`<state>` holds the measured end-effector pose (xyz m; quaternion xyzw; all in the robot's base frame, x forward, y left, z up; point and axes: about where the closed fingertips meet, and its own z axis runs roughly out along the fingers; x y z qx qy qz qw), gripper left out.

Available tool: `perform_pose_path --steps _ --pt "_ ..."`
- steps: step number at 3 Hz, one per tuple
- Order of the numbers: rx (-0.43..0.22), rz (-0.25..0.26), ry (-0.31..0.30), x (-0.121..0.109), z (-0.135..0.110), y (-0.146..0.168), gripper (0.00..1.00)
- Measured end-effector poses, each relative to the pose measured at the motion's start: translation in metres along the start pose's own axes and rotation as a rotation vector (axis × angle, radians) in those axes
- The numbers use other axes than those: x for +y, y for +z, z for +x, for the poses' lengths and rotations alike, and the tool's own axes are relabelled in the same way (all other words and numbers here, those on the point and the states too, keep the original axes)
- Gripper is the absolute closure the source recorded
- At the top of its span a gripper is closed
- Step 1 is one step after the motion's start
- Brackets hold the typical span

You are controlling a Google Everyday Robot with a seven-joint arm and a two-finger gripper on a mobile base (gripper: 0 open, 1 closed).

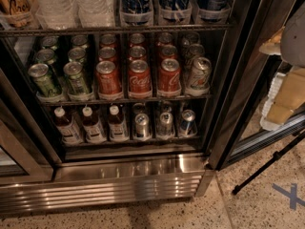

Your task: Pick coke can from middle shelf of fridge

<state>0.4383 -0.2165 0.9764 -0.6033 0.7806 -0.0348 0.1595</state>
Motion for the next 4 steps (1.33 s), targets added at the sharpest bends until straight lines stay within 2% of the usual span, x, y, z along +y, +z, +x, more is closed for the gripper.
perform_pose_path --steps 1,3,4 --pt "0.0 0.0 0.0 0.0 0.0 0.0 0.0" --pt "-0.194 -0.113 -0.06 0.009 -0.022 0.004 0.0" --pt "-0.255 -0.149 -0.078 0.012 -0.029 0.005 0.0"
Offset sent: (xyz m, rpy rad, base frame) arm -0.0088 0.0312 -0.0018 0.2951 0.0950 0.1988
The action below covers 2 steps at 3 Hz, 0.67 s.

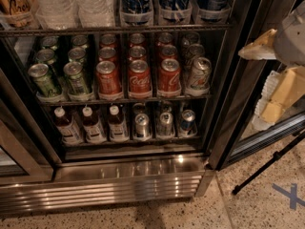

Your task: Pick coke can from middle shelf of fridge

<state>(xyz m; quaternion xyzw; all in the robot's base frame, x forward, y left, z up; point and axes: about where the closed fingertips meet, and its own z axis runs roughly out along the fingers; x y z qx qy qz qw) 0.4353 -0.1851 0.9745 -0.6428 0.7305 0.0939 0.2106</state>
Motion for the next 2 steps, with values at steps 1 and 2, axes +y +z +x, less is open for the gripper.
perform_pose_path --steps 1,2 --pt "-0.123 -0.053 0.011 0.012 -0.018 0.015 0.0" --pt "-0.296 -0.108 0.042 0.042 -0.033 0.031 0.0"
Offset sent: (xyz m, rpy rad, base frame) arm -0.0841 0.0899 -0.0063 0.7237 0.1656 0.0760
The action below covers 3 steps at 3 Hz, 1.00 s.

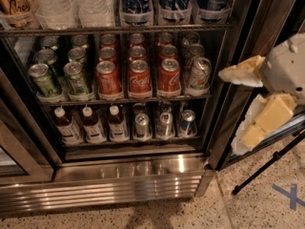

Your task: Pick coke can from middle shelf of fridge

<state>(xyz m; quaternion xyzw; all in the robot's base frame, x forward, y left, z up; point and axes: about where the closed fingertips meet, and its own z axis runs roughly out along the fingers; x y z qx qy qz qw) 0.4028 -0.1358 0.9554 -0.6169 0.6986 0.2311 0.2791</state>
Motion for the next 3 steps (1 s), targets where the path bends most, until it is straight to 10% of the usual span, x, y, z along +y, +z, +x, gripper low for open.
perform_pose_path --steps 3 --pt "-0.171 0.002 0.041 0.008 -0.015 0.025 0.0"
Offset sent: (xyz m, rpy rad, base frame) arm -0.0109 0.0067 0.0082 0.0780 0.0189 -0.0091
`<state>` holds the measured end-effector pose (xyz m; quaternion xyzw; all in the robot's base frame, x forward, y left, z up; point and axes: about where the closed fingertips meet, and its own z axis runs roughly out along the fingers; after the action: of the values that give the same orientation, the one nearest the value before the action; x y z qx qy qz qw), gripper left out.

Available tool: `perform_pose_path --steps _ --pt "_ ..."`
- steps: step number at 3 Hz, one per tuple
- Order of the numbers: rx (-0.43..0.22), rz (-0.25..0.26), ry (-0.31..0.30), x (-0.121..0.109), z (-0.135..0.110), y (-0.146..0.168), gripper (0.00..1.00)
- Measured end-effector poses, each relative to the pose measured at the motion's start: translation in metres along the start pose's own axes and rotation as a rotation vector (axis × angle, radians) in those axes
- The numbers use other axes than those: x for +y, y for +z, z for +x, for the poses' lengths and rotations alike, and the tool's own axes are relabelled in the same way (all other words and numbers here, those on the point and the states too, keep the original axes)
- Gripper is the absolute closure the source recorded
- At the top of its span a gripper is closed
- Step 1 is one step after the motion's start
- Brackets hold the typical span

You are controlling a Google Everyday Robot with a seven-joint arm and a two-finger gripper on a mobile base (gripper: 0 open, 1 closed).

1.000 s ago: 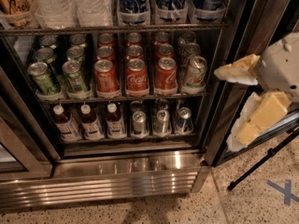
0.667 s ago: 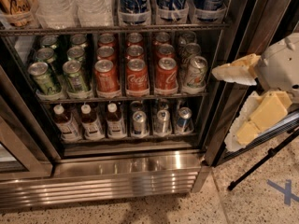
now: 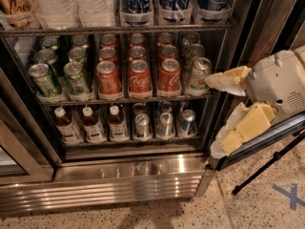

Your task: Pick coke can from middle shelf of fridge

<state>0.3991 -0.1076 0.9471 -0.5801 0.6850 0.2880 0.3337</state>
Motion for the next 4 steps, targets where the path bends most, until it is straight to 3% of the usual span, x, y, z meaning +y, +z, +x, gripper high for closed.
perform_pose_path --steps 2,4 --pt "-0.038 0.028 -0.016 0.0 -0.004 0.002 0.0" --pt "-0.228 0.103 -0.012 -0.012 -0.009 0.044 0.0"
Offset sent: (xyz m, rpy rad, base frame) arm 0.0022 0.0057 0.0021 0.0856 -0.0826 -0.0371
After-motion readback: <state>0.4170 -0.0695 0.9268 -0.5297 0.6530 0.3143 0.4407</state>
